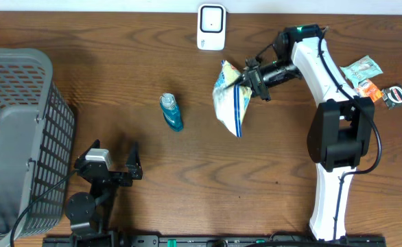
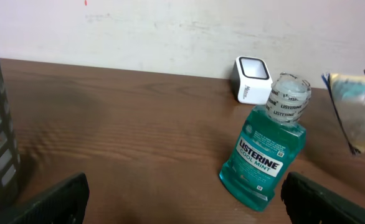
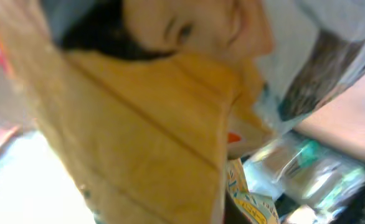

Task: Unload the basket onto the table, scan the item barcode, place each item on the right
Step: 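Lift the snack bag and pull it toward the right, then carry the snack bag up to the barcode scanner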

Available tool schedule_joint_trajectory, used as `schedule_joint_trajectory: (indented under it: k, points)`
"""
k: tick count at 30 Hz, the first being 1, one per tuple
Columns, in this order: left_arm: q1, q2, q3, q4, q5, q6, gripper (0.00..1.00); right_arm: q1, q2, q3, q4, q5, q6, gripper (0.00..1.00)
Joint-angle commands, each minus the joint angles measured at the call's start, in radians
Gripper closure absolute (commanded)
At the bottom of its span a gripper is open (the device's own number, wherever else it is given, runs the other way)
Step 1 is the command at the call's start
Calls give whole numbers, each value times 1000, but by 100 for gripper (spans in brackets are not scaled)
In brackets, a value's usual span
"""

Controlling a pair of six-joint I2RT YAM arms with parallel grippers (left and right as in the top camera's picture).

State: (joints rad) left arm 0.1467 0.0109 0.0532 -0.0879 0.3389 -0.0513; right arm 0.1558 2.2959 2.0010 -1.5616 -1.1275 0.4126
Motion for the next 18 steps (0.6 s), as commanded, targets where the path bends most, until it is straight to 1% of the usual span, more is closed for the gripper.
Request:
schedule_joint_trajectory:
  k: [1, 6, 8, 9, 11, 12, 14, 18]
  points:
    - [-2, -5, -18, -28, 16, 9, 2, -19, 5, 10, 14, 330, 24, 99]
    - [-2, -5, -18, -28, 16, 8, 2, -20, -57, 24, 42, 499, 27, 99]
    - [-2, -5, -18, -28, 16, 9, 2, -18, -111, 31, 97, 601, 77, 99]
    - [-2, -5, -18, -28, 16, 9, 2, -14, -143, 31, 140, 665, 127, 99]
    - [-2, -5, -18, -28, 16, 8, 2, -3, -195, 31, 230, 746, 180, 98]
    - [-2, -5, -18, -28, 16, 9, 2, 16, -231, 31, 343, 789, 180, 98]
    - [-2, -5, -18, -28, 16, 8, 2, 43, -245, 31, 435, 821, 159, 98]
    - [-2, -5, -18, -28, 16, 8, 2, 89, -229, 26, 602, 819, 127, 99]
